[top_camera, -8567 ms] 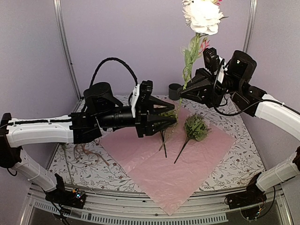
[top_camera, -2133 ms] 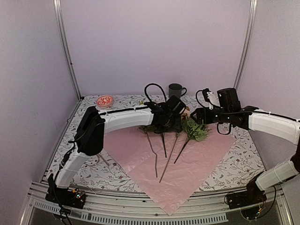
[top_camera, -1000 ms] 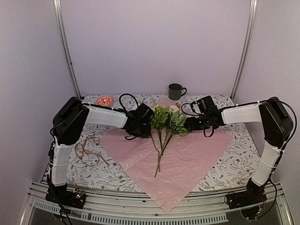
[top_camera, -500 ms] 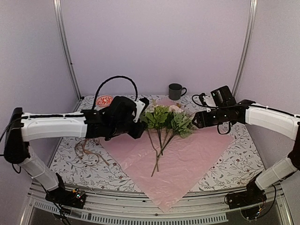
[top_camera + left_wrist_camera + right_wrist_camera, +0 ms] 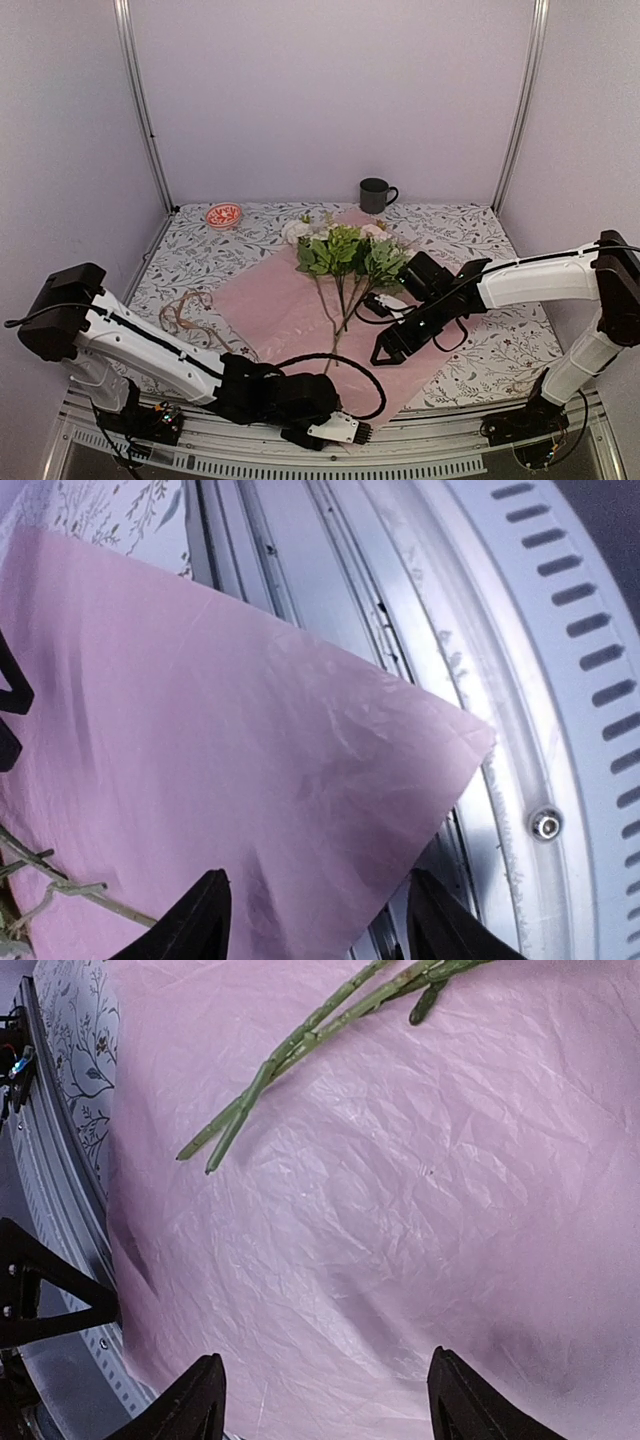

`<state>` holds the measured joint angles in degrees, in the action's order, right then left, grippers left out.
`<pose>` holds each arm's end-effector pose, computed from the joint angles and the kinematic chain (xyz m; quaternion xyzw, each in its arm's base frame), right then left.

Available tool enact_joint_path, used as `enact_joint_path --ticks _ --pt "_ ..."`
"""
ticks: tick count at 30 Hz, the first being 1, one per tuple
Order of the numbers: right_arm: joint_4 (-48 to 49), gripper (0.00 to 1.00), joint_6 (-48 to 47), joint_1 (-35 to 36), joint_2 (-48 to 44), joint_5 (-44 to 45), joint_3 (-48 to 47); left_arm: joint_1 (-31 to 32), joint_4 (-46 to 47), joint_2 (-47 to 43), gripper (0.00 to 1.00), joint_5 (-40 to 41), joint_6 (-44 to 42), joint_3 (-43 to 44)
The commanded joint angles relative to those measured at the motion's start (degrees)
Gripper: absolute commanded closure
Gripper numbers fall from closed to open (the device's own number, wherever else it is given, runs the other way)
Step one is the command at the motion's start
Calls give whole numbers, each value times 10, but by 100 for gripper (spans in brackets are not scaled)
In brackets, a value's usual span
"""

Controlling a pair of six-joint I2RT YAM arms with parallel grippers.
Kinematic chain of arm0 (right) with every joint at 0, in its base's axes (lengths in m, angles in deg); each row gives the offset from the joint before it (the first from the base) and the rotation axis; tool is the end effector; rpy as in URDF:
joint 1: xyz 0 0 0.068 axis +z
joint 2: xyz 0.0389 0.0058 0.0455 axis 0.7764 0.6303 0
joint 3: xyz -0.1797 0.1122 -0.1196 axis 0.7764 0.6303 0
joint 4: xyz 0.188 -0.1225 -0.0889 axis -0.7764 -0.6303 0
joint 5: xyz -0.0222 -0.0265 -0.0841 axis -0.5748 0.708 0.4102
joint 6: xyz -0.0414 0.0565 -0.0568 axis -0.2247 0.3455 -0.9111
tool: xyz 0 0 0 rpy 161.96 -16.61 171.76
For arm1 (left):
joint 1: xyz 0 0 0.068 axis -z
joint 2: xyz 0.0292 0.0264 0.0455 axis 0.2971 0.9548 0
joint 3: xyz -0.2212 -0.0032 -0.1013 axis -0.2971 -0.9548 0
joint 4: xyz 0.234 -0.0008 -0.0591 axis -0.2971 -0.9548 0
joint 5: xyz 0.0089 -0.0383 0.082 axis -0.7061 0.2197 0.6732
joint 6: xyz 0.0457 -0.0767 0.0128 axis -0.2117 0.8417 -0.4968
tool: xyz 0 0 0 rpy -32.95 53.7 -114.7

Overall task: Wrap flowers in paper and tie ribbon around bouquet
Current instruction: Adjust the fake flower on the flattened wrapping paper, then pick up the bottom corner of the flattened wrapping paper from the center of the board.

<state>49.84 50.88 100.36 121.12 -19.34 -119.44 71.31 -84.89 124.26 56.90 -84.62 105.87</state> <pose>0.1676 0.2415 0.1157 -0.3586 0.8920 0.2620 0.0844 0.0210 -0.3347 0.0909 0.7778 0.5499 -0.0942 0.2894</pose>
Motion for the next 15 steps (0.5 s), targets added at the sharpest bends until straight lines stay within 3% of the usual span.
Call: enact_joint_path --ticks 1,6,10,13,15 --pt "77 30 14 -1 15 -31 23 9 -22 16 38 -22 -87 -9" --pt "114 30 20 -1 47 -32 35 10 -50 76 38 11 -116 9" --pt "117 30 13 -2 54 -32 28 4 30 88 42 91 -142 2" --pt "115 30 7 -3 58 -39 25 -7 67 68 58 103 -131 6" --pt "114 30 6 -4 58 -44 25 -9 87 54 79 123 -127 2"
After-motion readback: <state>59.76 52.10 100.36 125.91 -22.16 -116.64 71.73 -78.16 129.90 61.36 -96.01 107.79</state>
